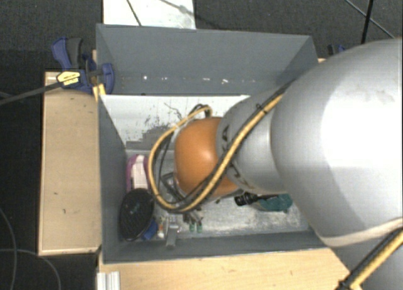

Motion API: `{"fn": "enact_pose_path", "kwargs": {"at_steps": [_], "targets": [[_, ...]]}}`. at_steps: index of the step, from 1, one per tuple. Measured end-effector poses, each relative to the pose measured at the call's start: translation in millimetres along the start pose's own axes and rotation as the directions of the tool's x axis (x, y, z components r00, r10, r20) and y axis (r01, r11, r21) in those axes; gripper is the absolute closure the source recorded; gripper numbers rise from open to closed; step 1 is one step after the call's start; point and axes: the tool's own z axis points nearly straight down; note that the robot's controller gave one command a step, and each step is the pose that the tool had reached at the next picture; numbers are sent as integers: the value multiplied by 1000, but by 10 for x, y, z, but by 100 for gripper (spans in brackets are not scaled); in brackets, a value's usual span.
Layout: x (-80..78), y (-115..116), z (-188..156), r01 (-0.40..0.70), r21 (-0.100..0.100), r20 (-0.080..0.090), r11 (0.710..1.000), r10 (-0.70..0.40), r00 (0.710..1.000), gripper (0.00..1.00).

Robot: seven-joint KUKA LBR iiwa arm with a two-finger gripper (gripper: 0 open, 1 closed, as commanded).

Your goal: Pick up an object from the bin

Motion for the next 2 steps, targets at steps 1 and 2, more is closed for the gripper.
{"fn": "enact_pose_path", "kwargs": {"at_steps": [1,2], "targets": [[-25,180,-32,820,2,-2,573,-820,573,0],[-17,192,-39,817,-1,-2,577,-817,577,100]]}}
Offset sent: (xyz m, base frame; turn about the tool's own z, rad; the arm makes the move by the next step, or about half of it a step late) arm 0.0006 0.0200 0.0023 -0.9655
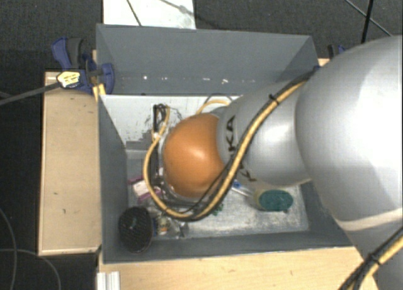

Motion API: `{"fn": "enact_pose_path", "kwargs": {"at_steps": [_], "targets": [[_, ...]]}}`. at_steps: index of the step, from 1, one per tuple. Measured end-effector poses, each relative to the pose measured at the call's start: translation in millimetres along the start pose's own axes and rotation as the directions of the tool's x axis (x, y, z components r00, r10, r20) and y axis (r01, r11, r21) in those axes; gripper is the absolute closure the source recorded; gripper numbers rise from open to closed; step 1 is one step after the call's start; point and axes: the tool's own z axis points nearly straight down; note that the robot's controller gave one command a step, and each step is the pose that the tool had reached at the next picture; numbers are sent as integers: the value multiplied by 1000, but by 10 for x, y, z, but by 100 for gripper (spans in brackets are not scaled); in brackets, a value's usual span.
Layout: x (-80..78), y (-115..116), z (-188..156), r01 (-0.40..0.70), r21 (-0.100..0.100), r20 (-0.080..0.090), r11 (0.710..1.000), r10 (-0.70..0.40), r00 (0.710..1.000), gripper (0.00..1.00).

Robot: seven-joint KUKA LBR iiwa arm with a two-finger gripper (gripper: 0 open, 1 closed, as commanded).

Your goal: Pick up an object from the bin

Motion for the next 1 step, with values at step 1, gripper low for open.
{"fn": "enact_pose_path", "kwargs": {"at_steps": [1], "targets": [[-222,-126,-1308,13,1,5,1000,-13,1000,100]]}}
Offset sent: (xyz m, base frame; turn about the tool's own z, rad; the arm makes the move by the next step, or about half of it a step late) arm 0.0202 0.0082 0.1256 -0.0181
